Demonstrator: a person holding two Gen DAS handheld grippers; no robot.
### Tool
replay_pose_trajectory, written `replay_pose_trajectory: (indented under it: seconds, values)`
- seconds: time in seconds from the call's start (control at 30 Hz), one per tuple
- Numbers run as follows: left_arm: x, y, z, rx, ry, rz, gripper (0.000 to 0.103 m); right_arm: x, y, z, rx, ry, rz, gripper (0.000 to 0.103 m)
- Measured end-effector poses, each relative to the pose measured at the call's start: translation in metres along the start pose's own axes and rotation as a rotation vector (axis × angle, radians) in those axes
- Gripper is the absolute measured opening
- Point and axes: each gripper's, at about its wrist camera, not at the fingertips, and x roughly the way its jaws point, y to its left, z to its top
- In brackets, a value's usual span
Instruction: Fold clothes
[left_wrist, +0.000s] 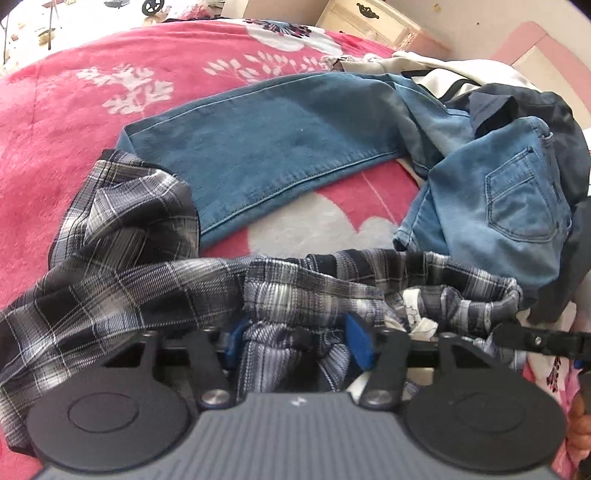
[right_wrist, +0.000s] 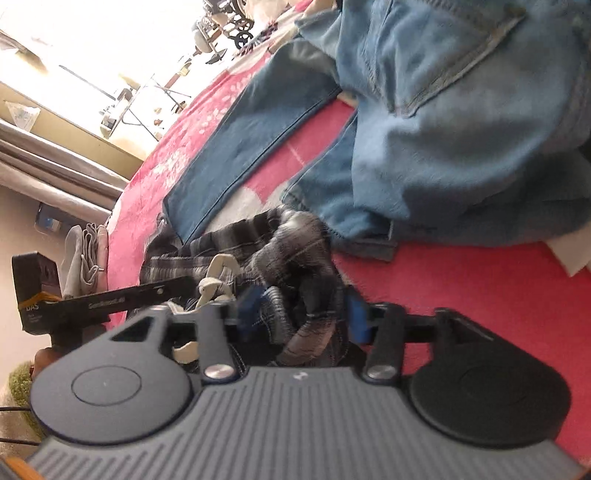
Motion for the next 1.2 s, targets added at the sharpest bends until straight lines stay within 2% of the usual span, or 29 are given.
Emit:
replay_pose_trajectory:
  seconds: [0.03, 0.07, 0.1, 0.13, 0.17, 0.3, 0.47, 0.57, 0.7, 0.83, 0.93, 1.03, 1.2]
  values:
    - [-0.002, -0.001, 0.001, -0.007, -0.004, 0.005, 0.033, 0.005, 0.001, 0.0, 0.003, 0.0, 0.007, 0.058]
    - [-0.007, -0.003, 0.003, -0.013, -0.011, 0.014, 0.028, 0.01, 0.002, -0.001, 0.005, 0.0, 0.015, 0.058]
    - [-0.011, -0.005, 0.004, -0.018, -0.019, 0.024, 0.021, 0.011, 0.001, 0.0, 0.009, -0.004, 0.026, 0.053]
    - [-0.016, -0.007, 0.006, -0.024, -0.026, 0.033, 0.018, 0.012, 0.002, 0.002, 0.008, -0.008, 0.008, 0.03]
    - [-0.023, -0.011, 0.007, -0.022, -0.039, 0.047, 0.016, 0.014, 0.002, 0.005, 0.006, -0.012, -0.014, 0.02]
    - [-0.064, -0.027, 0.009, -0.019, -0.131, 0.1, 0.014, -0.012, 0.018, 0.018, -0.025, -0.088, -0.054, 0.016]
    - [-0.149, -0.047, 0.01, -0.062, -0.311, 0.108, 0.014, -0.071, 0.075, 0.036, -0.234, -0.244, -0.022, 0.015]
    - [-0.209, -0.065, 0.008, -0.061, -0.445, 0.122, 0.013, -0.107, 0.109, 0.046, -0.361, -0.337, -0.001, 0.015]
    - [-0.303, -0.097, 0.0, -0.041, -0.678, 0.114, 0.012, -0.155, 0.154, 0.061, -0.531, -0.461, 0.027, 0.014]
    - [-0.384, -0.139, -0.009, 0.009, -0.87, 0.09, 0.011, -0.235, 0.207, 0.079, -0.712, -0.658, 0.08, 0.014]
    - [-0.441, -0.181, -0.013, 0.071, -1.009, 0.038, 0.011, -0.303, 0.241, 0.091, -0.822, -0.811, 0.103, 0.014]
    - [-0.495, -0.23, -0.012, 0.142, -1.13, -0.036, 0.011, -0.379, 0.268, 0.098, -0.903, -0.972, 0.076, 0.014]
    - [-0.577, -0.329, -0.01, 0.302, -1.297, -0.167, 0.011, -0.52, 0.298, 0.111, -0.968, -1.238, -0.009, 0.014]
